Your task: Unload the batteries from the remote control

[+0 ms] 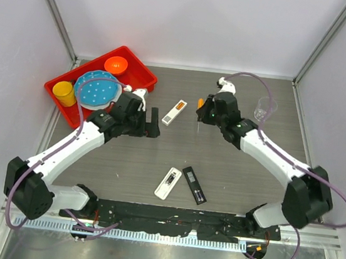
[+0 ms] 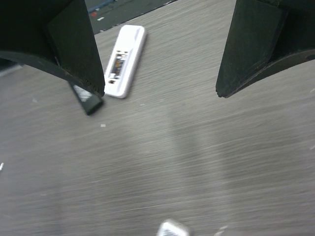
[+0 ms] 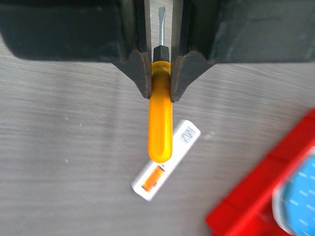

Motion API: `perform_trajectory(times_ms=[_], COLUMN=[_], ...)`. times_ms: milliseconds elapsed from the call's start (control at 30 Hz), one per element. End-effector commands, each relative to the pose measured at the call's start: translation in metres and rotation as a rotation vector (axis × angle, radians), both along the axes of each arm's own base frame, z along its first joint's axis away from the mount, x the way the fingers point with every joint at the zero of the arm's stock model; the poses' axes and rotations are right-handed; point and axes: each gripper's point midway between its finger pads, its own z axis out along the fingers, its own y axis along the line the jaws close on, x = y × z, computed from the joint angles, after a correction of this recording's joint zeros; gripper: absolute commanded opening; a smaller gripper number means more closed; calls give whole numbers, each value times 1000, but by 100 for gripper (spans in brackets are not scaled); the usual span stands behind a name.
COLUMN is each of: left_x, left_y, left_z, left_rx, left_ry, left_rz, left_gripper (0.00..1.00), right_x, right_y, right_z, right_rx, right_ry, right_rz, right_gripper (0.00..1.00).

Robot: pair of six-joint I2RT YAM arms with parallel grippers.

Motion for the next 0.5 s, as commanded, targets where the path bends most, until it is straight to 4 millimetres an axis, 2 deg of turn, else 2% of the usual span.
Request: perform_trajectory(times_ms=[0, 33, 67, 100, 133, 267, 467], left_x=[18, 23, 22, 19, 24, 24, 26], left_y=[-74, -90, -103, -116, -127, -160, -188], left_z=[49, 62, 69, 71, 82, 99, 86], left_rx=[-242, -307, -348, -394, -443, -536, -560], left_ry=[-113, -148, -158, -142, -179, -219, -166], left_rz=[-180, -210, -245, -294, -316, -397, -457], left_gripper=[100, 100, 100, 100, 99, 98, 90], right_x=[-3, -7, -11, -13, -17, -27, -33], right_y=[0, 2, 2, 1, 2, 3, 6], right_z=[54, 56, 66, 68, 70, 80, 89], right_rx=[163, 185, 209, 222, 246, 302, 364], right_ry=[-120, -112, -125, -125, -119, -118, -117], right_rz=[-18, -4, 3, 8, 12, 22, 41], right_gripper=[1, 1, 1, 1, 1, 1, 1])
